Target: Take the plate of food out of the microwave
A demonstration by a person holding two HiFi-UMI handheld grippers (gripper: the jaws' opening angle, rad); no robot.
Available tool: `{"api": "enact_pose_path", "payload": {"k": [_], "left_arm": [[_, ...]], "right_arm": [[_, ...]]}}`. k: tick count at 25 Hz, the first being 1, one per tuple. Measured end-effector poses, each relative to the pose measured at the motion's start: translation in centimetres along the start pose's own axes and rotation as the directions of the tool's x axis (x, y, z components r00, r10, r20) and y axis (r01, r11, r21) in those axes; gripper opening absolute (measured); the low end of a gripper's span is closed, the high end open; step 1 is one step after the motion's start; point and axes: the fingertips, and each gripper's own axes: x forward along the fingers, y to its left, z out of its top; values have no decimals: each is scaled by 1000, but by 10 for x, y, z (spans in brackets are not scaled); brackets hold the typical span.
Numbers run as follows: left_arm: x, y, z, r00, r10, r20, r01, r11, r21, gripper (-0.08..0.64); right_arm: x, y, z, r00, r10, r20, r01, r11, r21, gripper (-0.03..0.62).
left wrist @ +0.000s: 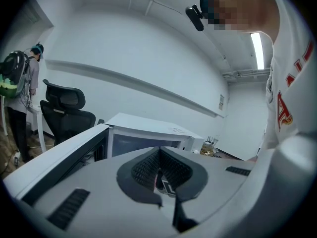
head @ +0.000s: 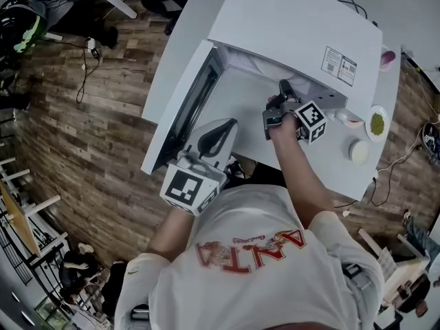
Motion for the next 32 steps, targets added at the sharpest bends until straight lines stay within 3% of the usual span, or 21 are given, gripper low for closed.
{"api": "enact_pose_path", "payload": {"k": [11, 19, 32], "left_arm": [[4, 6, 0, 1000, -8, -11, 8, 1000, -24, 9], [3, 7, -2, 1000, -10, -14, 9, 1000, -29, 9], [-5, 0, -7, 1000, -22, -21, 22, 1000, -20, 9]], "right_arm": [[15, -8, 3, 1000, -6, -4, 6, 998, 65, 15], [16, -12, 0, 999, -38, -25, 38, 999, 29, 15], [-5, -20, -5, 998, -24, -53, 26, 998, 49, 15]]}}
